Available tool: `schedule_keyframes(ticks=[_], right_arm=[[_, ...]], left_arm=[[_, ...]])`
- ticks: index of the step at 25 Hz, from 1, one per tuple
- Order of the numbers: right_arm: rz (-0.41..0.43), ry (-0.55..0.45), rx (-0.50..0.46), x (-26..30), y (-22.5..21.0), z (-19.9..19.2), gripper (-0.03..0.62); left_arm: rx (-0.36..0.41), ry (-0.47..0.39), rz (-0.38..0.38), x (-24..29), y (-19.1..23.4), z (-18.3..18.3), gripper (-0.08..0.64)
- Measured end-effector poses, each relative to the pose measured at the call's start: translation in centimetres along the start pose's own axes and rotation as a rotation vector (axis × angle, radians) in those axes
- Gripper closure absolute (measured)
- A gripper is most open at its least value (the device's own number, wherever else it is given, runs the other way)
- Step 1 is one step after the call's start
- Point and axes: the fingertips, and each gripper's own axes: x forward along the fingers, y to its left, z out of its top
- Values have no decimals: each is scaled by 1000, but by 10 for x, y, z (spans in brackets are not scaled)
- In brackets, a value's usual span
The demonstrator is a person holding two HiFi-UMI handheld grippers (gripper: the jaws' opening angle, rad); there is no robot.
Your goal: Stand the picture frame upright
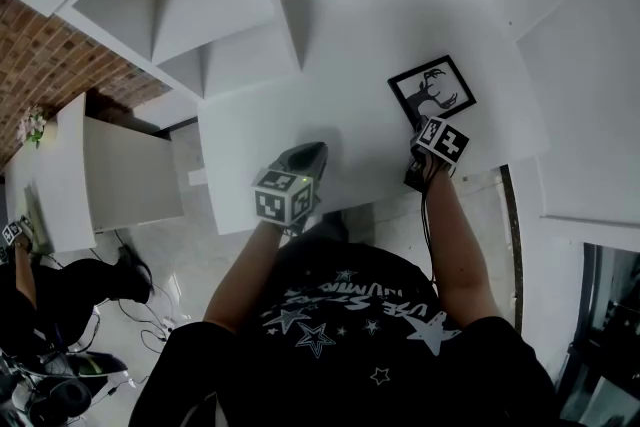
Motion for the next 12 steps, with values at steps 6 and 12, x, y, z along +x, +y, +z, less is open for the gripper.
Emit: schedule_keyframes(ticks=[6,12], right_arm=[[-9,-13,3,3,-2,2,403],[17,-15,-14,1,-2,2,416]], left_arm=[[-2,12,5,1,2,-3,540],[5,15,-5,3,-4,-5,540]])
